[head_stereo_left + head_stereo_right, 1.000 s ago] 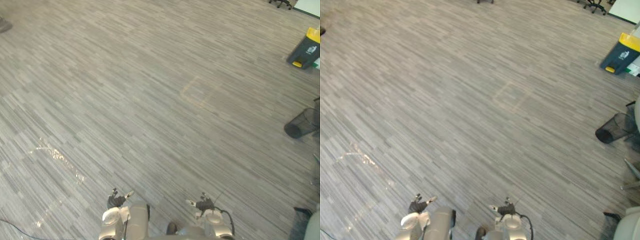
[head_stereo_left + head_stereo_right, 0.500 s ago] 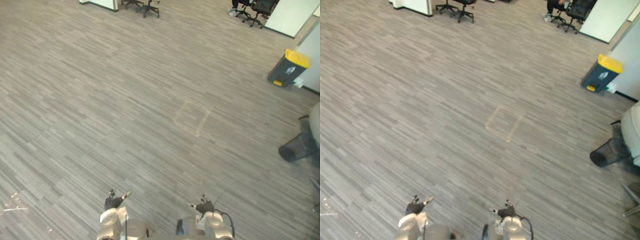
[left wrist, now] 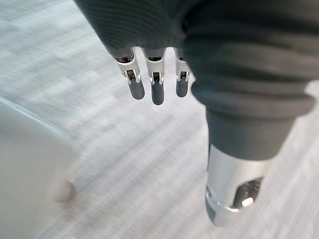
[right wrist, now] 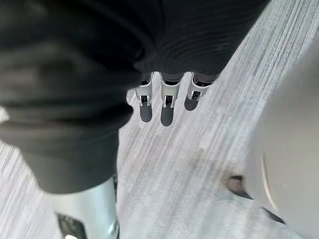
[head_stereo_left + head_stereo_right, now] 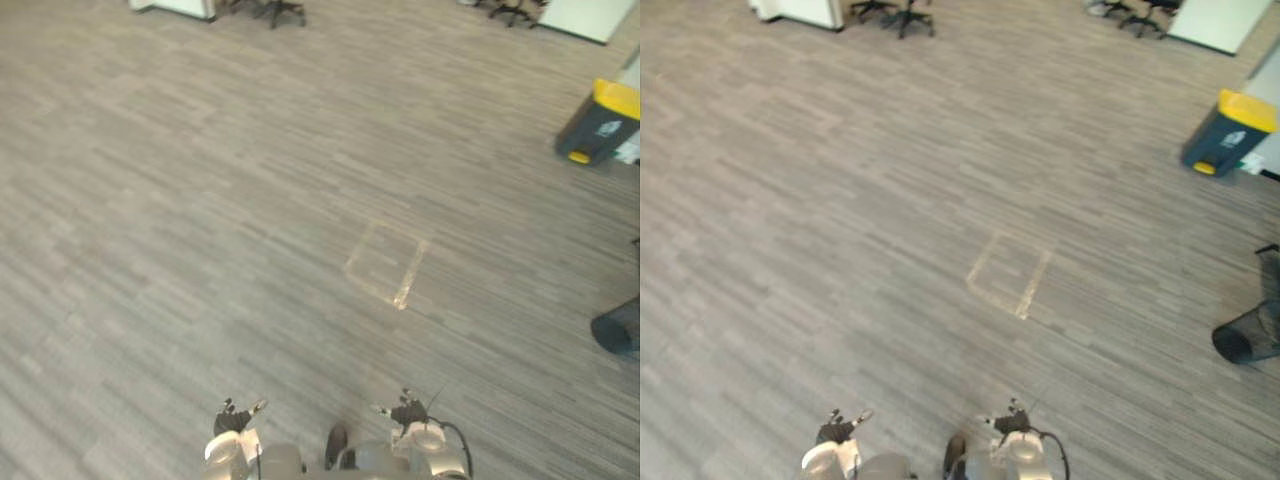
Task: Organize the slippers on the shoe rack
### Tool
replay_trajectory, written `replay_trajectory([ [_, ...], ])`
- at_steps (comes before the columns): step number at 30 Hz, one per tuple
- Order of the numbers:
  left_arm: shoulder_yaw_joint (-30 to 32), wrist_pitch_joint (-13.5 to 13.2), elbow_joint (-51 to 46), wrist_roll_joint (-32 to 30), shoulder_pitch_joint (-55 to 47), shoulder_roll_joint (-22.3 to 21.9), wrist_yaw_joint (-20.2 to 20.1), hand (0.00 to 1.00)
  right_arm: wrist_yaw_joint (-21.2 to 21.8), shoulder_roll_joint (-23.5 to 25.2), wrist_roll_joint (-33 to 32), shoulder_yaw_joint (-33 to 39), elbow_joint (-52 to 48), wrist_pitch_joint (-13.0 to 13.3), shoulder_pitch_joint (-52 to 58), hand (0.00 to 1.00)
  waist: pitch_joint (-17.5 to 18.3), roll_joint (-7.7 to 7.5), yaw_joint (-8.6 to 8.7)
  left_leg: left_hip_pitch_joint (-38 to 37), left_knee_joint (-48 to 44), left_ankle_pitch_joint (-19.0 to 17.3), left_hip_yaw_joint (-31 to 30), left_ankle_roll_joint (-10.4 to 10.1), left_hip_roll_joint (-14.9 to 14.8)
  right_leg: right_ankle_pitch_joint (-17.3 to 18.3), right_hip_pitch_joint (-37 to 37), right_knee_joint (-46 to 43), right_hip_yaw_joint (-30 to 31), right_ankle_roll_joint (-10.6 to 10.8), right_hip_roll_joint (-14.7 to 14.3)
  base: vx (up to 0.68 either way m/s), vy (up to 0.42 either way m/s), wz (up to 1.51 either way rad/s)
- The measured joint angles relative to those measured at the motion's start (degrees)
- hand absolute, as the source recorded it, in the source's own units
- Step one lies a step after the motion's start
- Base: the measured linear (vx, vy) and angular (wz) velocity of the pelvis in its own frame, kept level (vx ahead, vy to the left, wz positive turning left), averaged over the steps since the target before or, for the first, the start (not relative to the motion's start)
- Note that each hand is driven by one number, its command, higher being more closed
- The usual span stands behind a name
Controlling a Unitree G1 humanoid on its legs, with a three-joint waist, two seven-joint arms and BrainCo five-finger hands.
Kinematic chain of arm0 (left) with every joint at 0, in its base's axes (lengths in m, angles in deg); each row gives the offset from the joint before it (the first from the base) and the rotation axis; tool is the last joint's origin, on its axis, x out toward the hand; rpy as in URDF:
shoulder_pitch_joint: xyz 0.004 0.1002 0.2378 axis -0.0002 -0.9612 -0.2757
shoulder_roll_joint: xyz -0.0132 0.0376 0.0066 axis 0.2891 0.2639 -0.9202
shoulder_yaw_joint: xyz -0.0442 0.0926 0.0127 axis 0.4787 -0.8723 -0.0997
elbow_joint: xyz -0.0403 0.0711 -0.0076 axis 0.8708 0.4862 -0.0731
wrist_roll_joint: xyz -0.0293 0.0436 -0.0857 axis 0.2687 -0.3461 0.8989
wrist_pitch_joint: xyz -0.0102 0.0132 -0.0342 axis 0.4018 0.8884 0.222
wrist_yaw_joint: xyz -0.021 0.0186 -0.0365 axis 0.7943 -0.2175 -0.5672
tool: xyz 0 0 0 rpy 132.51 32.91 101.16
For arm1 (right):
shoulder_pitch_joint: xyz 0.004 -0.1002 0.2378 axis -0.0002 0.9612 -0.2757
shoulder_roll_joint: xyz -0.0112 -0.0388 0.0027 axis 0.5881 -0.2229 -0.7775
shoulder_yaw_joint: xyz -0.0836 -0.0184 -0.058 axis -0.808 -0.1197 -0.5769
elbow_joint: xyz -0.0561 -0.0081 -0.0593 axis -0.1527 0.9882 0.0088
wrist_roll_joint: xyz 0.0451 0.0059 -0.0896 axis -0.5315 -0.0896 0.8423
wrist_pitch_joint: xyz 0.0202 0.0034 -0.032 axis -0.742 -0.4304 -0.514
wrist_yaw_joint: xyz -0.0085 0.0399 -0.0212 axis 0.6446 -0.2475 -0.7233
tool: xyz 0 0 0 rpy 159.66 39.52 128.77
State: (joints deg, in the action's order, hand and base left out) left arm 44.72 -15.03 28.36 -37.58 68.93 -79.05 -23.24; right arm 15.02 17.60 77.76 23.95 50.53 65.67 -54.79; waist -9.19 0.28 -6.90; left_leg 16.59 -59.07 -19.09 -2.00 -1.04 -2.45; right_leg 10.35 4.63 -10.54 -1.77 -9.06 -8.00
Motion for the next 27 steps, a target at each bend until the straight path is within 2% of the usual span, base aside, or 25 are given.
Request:
replay_trajectory([
  [2, 0.2, -0.4, -1.1, 0.3, -1.2, -0.1, 0.0, 0.0, -0.2, 0.0, 0.0, 0.0, 0.0, 0.1, -1.2, 0.0, -0.4, -0.13, -0.15, 4.9, 13.7, 0.5, -0.8, -0.6, 0.3, 2.7, 3.6, 1.0, 4.8, 1.3, 1.4, 0.53, 0.187, -1.02],
  [4, 0.2, -1.1, -2.0, 0.6, -1.4, -0.3, -0.1, 0.0, -0.7, 0.0, 0.0, 0.1, 0.2, 0.0, -1.1, 0.0, -0.4, -0.35, -0.75, 7.5, 25.2, 4.0, -1.5, -2.1, 1.5, 6.2, 5.9, 0.9, 7.4, 3.1, 3.6, 0.53, 0.277, -0.69],
  [5, 0.2, -1.5, -2.6, 0.7, -1.7, -0.6, 0.0, 0.0, -1.0, 0.0, 0.0, 0.4, 0.3, -0.1, -1.0, 0.0, -0.4, -0.26, -1.13, 8.3, 30.1, 6.6, -2.2, -2.3, 1.9, 9.2, 7.7, 0.7, 9.2, 4.4, 4.9, 0.72, 0.404, -0.8],
  [6, 0.3, -1.7, -2.8, 1.1, -2.3, -0.6, 0.0, 0.0, -0.9, 0.0, 0.0, 0.4, 0.6, -0.1, -0.7, 0.0, 0.5, -0.29, -1.79, 8.5, 27.7, 10.5, -0.5, -1.3, 2.2, 11.6, 9.5, 0.4, 11.3, 5.7, 6.4, 0.51, 0.289, -0.82],
  [7, 0.6, -1.8, -2.8, 1.2, -2.5, -0.6, -0.1, 0.0, -0.8, 0.0, 0.1, 0.3, 0.8, 0.0, -0.6, 0.0, 1.3, -0.73, -2.25, 8.7, 26.4, 11.7, 0.9, -0.2, 2.5, 12.7, 9.6, -0.2, 12.5, 6.2, 7.4, 0.84, 0.421, -0.9],
  [8, 2.3, -2.0, -2.7, 1.1, -2.5, -0.2, 0.0, 0.0, -0.8, 0.0, 0.3, 0.4, 1.4, 0.0, -0.5, 0.0, 2.4, -3.01, -2.55, 9.0, 23.6, 7.8, 4.3, 1.6, 3.5, 13.7, 8.9, -3.4, 14.2, 8.2, 9.9, 0.59, 0.258, -0.84],
  [9, 3.4, -2.0, -2.5, 1.2, -2.5, -0.5, 0.0, 0.0, -0.9, 0.0, 0.5, 0.6, 1.3, 0.1, -0.7, 0.0, 2.4, -3.14, -2.69, 8.3, 22.2, 6.2, 5.8, 3.3, 3.3, 12.9, 7.0, -8.6, 14.6, 10.0, 10.5, 0.71, 0.335, -0.88],
  [11, 3.2, -1.8, -1.4, 1.2, -1.9, 0.1, 0.1, 0.0, -0.7, 0.0, 0.6, 1.2, 1.5, 0.0, -0.2, 0.0, 1.9, -3.14, -2.68, 3.7, 22.2, 3.1, 7.3, 5.0, 3.9, 8.5, 1.8, -24.4, 15.2, 16.4, 10.4, 0.59, 0.363, -0.65],
  [12, 3.2, -1.1, -0.2, 1.4, -0.8, 0.2, 0.1, 0.0, -0.6, 0.0, 0.6, 1.7, 1.6, 0.0, 0.1, 0.0, 0.3, -2.88, -2.46, -2.2, 24.2, 1.5, 7.8, 5.3, 4.7, 5.3, -2.6, -39.3, 14.6, 19.5, 10.3, 0.64, 0.412, -0.46],
  [14, 3.0, -0.7, 1.6, 1.7, -0.2, 0.0, 0.1, 0.0, -0.4, -0.1, 0.6, 2.5, 1.6, 0.0, 1.6, 0.0, -0.5, -2.12, -1.72, -10.0, 28.8, 1.0, 7.9, 5.6, 5.4, 4.8, -9.0, -51.8, 9.4, 18.4, 11.1, 0.49, 0.297, -0.21],
  [16, 2.7, -0.7, 1.9, 2.2, 0.3, 0.1, 0.1, 0.0, -0.2, -0.1, 0.7, 2.9, -0.5, 0.5, 2.5, 0.0, -0.3, -1.95, -0.8, -16.0, 35.3, 1.0, 7.8, 5.6, 5.8, 5.7, -16.3, -52.2, 1.8, 16.0, 12.3, 0.36, 0.201, -0.02],
  [18, 2.7, -0.6, 2.0, 2.2, 0.7, 0.2, 0.1, 0.0, 0.1, 0.0, 0.6, 3.6, -0.8, 1.0, 2.4, 0.0, -0.6, -2.54, -0.19, -21.8, 40.2, -0.5, 7.4, 5.6, 6.1, 6.7, -21.4, -43.8, -6.9, 13.8, 12.5, 0.36, 0.142, -0.03],
  [20, 2.7, -0.5, 2.6, 2.2, 0.8, 0.3, 0.0, 0.0, 0.2, 0.0, 0.6, 4.8, -1.1, 1.2, 1.9, 0.0, -0.5, -2.47, 0.64, -24.8, 41.8, -2.1, 7.5, 5.7, 6.1, 5.3, -23.6, -31.9, -13.0, 12.3, 11.2, 0.44, 0.131, -0.05],
  [21, 2.7, -0.4, 2.9, 2.2, 0.9, 0.3, 0.0, 0.0, 0.2, 0.0, 0.7, 6.1, -0.8, 1.2, 1.4, 0.0, -0.5, -2.43, 0.71, -27.2, 43.3, -2.6, 7.7, 5.8, 6.5, 3.0, -23.7, -23.5, -16.2, 10.2, 9.8, 0.62, 0.145, 0.0],
  [22, 2.7, -0.2, 3.2, 2.1, 0.8, 0.1, 0.0, 0.0, 0.2, 0.0, 0.7, 7.2, -0.6, 1.1, 0.7, 0.0, -0.6, -2.1, 0.96, -29.8, 44.9, -3.1, 7.5, 5.1, 6.6, 1.0, -23.8, -18.4, -18.3, 7.6, 8.0, 0.57, 0.112, 0.06],
  [23, 2.7, 0.0, 3.2, 2.0, 0.7, 0.0, -0.1, 0.0, 0.2, 0.1, 0.7, 7.4, -0.6, 1.1, 0.7, 0.0, -0.4, -1.83, 1.19, -31.1, 45.4, -3.4, 7.0, 4.4, 6.5, 0.1, -23.7, -16.7, -19.6, 5.9, 7.1, 0.65, 0.093, 0.36],
  [24, 2.2, 0.0, 3.4, 1.4, 0.7, 0.0, -0.2, 0.0, 0.2, 0.1, 0.7, 7.3, -0.4, 1.1, 0.7, 0.0, -0.1, -1.9, 1.8, -31.7, 43.2, -3.9, 5.0, 3.6, 6.8, -1.7, -22.9, -14.9, -21.4, 3.0, 5.8, 0.69, 0.058, 0.64],
  [25, 2.4, 0.0, 3.3, 0.6, 0.5, 0.5, -0.3, 0.0, 0.4, 0.1, 0.7, 7.2, 0.2, 0.9, 1.4, 0.0, 0.4, -2.52, 2.66, -30.2, 36.2, -4.5, 3.3, 2.6, 7.7, -4.7, -20.6, -11.6, -22.1, -0.9, 4.8, 0.72, 0.033, 0.71],
  [26, 2.8, 0.2, 3.8, -0.1, 0.7, 0.1, -0.4, 0.0, 0.5, -0.5, 0.7, 7.2, -0.1, 0.9, 1.4, 0.0, 0.7, -1.38, 3.53, -27.9, 28.6, -4.5, 2.7, 2.4, 7.4, -4.7, -19.2, -11.0, -21.5, -4.2, 3.5, 0.8, 0.09, 0.26],
  [27, 3.7, 0.3, 3.9, -0.2, 0.1, -0.5, -0.3, 0.0, 0.4, -0.7, 0.7, 6.4, -0.7, 1.0, 0.8, 0.0, 1.0, 1.24, 3.31, -21.3, 13.3, 0.4, 3.0, 0.8, 5.2, -3.5, -16.3, -8.1, -19.4, -4.8, 1.2, 0.64, 0.096, -0.38],
])
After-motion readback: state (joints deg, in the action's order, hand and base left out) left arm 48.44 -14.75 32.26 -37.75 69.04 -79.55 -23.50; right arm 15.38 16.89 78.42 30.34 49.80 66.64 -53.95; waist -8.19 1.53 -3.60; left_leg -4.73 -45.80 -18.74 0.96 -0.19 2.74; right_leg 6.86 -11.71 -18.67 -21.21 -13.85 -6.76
